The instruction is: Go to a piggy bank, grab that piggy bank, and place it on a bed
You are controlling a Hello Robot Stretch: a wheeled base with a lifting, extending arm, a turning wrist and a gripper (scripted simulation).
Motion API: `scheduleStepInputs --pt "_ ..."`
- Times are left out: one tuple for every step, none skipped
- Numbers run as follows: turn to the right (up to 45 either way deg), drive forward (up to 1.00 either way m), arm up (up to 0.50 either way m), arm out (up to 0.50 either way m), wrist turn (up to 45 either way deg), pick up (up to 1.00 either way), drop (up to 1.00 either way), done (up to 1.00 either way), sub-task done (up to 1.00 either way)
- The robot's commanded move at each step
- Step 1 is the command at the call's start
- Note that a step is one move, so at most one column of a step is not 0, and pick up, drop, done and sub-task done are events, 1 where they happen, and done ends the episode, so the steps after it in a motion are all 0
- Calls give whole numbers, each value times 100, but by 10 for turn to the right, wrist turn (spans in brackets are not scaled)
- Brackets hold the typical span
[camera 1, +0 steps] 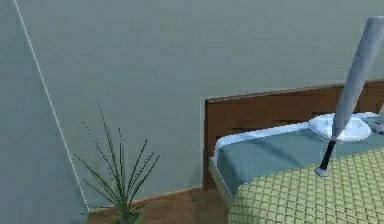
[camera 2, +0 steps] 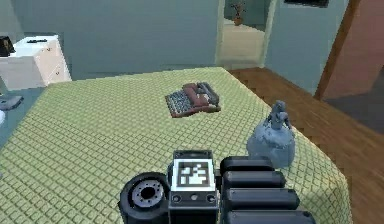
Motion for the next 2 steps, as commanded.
scheduleStepInputs --pt "0 10 0 0 0 0 0 0 0" --pt "450 0 0 0 0 0 0 0 0"
